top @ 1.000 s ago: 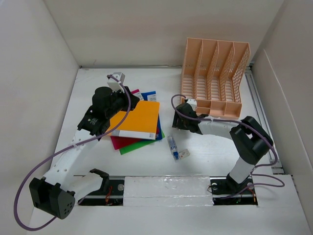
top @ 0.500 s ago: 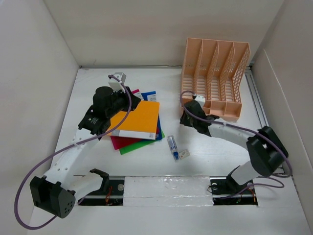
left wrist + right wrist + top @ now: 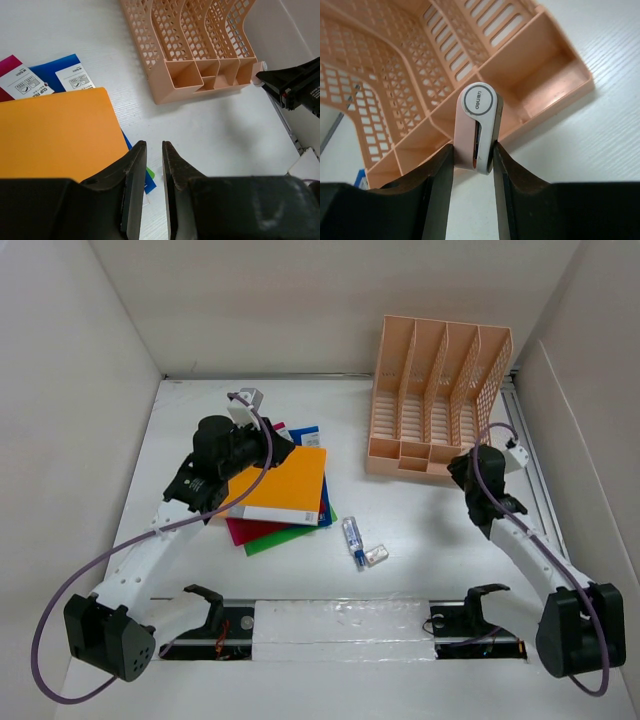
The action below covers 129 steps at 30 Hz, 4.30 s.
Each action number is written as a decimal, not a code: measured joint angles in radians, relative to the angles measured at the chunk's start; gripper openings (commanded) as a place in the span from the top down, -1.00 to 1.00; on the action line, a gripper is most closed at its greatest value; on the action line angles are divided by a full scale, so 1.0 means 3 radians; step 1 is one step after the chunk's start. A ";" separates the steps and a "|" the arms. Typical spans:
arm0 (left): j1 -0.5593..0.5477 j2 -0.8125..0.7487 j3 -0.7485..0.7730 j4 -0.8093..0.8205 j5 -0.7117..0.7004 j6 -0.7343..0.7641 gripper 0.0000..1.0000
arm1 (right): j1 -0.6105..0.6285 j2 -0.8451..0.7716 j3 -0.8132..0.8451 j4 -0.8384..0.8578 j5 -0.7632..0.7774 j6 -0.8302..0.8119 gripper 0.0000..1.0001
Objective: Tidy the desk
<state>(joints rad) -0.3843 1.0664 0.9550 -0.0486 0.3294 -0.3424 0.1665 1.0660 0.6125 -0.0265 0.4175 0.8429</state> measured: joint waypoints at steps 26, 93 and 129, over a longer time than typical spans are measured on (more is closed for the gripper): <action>0.0000 -0.0052 -0.0051 0.0018 0.0048 -0.0022 0.68 | -0.0989 0.0819 -0.0107 0.0974 -0.0825 0.0724 0.25; 0.0000 -0.0006 -0.0051 0.0022 0.0065 -0.0020 0.64 | 0.2153 0.0439 0.0094 -0.1606 -0.1036 0.0206 -0.68; 0.0000 -0.0074 -0.0084 0.0022 0.0112 -0.0022 0.63 | 0.2201 0.0732 -0.0025 -0.1242 -0.1508 0.0586 -0.39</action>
<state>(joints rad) -0.3843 1.0443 0.9298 -0.0422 0.3630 -0.3489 0.8268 1.2858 0.6048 -0.3992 -0.0349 1.0187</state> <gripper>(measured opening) 0.183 0.679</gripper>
